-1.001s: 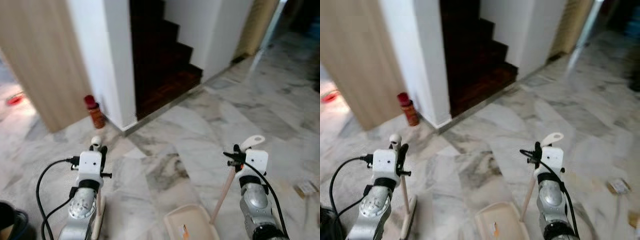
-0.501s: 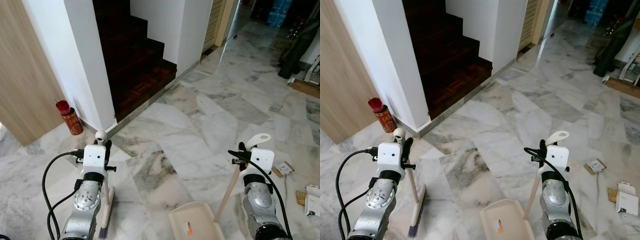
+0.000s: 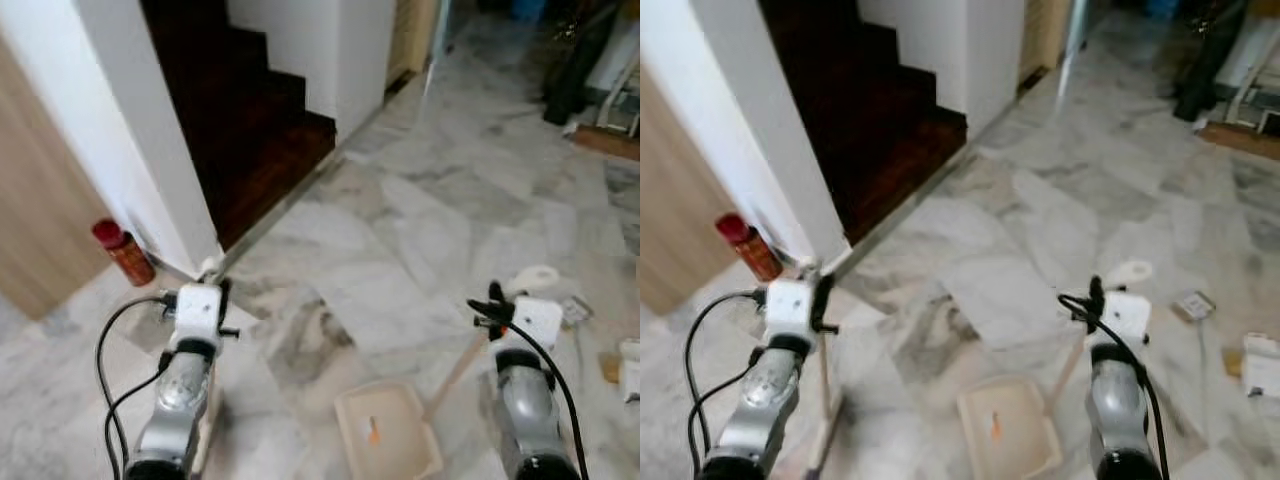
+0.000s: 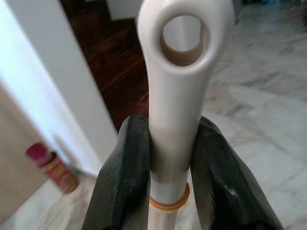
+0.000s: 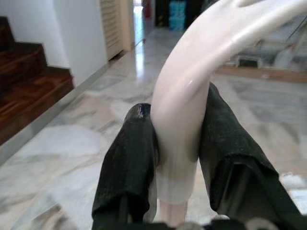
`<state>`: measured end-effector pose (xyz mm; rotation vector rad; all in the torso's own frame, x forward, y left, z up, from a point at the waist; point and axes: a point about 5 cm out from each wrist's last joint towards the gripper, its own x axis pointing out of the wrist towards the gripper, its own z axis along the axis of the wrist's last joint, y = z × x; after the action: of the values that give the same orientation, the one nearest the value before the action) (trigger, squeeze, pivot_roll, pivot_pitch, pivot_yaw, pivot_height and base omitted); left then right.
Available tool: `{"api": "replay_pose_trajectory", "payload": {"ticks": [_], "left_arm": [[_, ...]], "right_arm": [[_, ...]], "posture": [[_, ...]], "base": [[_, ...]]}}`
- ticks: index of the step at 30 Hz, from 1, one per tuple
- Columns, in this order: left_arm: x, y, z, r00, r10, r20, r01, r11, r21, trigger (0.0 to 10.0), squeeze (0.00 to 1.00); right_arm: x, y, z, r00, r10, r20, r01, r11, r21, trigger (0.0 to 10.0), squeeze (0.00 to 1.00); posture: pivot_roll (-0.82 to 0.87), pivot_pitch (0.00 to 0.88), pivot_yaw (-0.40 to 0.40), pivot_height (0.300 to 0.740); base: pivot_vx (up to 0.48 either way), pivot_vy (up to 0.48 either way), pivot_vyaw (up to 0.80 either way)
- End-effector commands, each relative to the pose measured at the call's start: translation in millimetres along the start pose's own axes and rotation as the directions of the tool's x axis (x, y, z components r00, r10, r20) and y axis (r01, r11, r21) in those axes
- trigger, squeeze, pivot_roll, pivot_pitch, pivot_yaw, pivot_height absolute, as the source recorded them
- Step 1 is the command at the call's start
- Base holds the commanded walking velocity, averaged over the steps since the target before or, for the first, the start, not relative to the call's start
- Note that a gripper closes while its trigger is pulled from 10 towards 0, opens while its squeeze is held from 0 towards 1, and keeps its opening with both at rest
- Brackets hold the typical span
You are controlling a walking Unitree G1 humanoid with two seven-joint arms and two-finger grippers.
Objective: Sweep floor
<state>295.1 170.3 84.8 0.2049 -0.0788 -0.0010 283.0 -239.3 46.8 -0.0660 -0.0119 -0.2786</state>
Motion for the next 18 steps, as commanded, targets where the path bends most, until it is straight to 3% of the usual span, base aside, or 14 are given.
{"api": "replay_pose_trajectory", "payload": {"ticks": [1, 9, 18], "left_arm": [[-0.1, 5.9, 2.0, 1.0, 0.018, 0.025, -0.018, 1.0, 0.001, 10.0, 0.0], [-16.6, 8.2, -4.4, 0.999, 0.042, 0.013, -0.042, 0.999, -0.001, 10.0, 0.0], [-12.5, 11.3, -2.9, 0.999, 0.05, 0.02, -0.05, 0.999, -0.002, 10.0, 0.0]], "right_arm": [[2.5, 3.7, 6.3, 0.999, 0.013, 0.029, -0.013, 1.0, 0.0, 10.0, 0.0], [5.8, 6.7, 7.9, 0.999, 0.041, 0.021, -0.041, 0.999, -0.005, 10.0, 0.0], [8.8, 11.1, 11.9, 0.998, 0.048, 0.034, -0.048, 0.999, -0.007, 10.0, 0.0]], "posture": [[-0.11, 0.0, 0.037, 0.74], [-0.08, 0.0, 0.019, 0.74], [-0.08, 0.0, 0.008, 0.74]], "base": [[0.0, 0.0, -0.79], [0.0, 0.0, -0.79], [0.0, 0.0, -0.79]]}}
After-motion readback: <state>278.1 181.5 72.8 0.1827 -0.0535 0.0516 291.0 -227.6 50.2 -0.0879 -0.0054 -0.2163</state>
